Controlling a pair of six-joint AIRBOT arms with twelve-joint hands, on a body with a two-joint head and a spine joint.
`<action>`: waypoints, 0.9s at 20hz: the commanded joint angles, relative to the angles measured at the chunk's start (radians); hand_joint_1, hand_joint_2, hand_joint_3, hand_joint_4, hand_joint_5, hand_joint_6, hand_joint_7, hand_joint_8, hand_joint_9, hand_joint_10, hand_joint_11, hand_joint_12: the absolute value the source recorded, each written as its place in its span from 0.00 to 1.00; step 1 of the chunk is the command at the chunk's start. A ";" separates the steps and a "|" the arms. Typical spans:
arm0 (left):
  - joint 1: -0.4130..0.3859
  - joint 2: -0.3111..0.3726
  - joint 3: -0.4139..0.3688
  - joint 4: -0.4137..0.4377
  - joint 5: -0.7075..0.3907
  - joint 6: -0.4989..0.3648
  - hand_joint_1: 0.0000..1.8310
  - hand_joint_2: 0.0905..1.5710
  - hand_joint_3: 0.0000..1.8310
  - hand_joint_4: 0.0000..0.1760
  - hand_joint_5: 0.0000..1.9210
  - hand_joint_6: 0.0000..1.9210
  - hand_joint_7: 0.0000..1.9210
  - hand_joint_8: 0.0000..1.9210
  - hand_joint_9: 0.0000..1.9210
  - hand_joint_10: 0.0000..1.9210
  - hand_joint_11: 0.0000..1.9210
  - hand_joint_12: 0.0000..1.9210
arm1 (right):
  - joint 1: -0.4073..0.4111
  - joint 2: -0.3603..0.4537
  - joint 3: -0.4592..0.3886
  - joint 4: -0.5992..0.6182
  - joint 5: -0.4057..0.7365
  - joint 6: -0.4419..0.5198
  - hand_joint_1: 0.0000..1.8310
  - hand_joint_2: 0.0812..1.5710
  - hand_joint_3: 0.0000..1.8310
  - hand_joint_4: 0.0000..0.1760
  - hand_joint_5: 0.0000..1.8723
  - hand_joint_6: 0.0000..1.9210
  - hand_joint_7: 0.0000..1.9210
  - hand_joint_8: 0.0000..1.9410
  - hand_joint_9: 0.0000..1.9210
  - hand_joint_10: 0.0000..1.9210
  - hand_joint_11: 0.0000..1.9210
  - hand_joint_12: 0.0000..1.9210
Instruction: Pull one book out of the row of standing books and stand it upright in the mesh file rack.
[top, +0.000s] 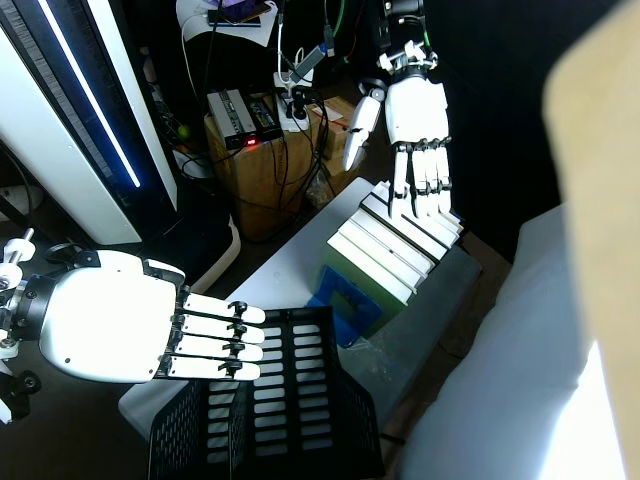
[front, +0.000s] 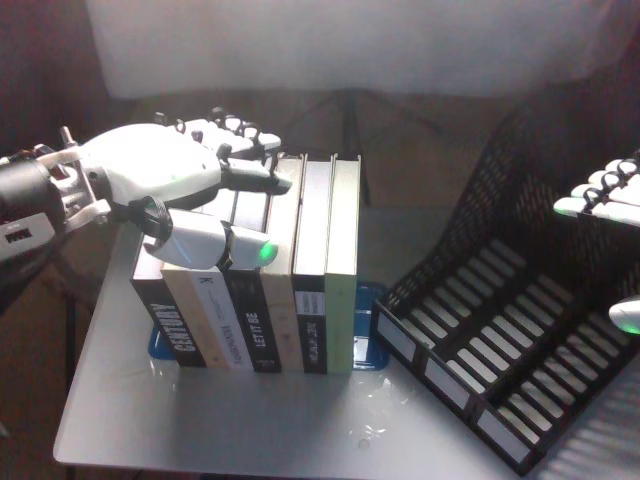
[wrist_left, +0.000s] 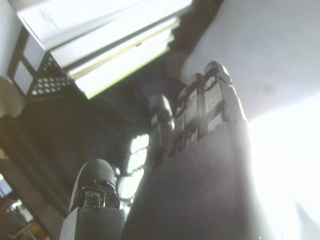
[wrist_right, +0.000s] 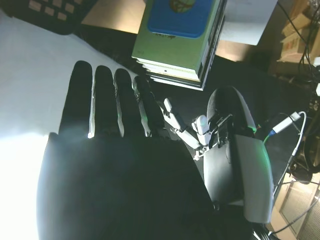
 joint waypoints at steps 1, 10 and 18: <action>-0.012 -0.005 0.009 -0.011 -0.069 0.000 0.00 0.77 0.00 0.34 0.21 0.01 0.00 0.00 0.00 0.00 0.00 0.00 | 0.003 0.009 0.006 0.017 0.100 0.000 0.10 0.80 0.00 0.00 0.00 0.00 0.00 0.00 0.00 0.00 0.00 0.00; -0.014 -0.046 0.033 0.047 0.019 0.000 0.01 0.77 0.00 0.27 0.26 0.02 0.00 0.00 0.00 0.00 0.00 0.00 | -0.003 0.004 0.008 0.025 0.099 0.000 0.13 0.81 0.00 0.00 0.00 0.00 0.00 0.00 0.00 0.00 0.00 0.00; -0.024 -0.078 0.028 0.180 0.110 -0.003 0.00 0.74 0.00 0.30 0.38 0.02 0.05 0.00 0.00 0.00 0.00 0.00 | -0.014 -0.001 0.009 0.037 0.100 0.000 0.13 0.81 0.00 0.00 0.00 0.00 0.00 0.00 0.00 0.00 0.00 0.00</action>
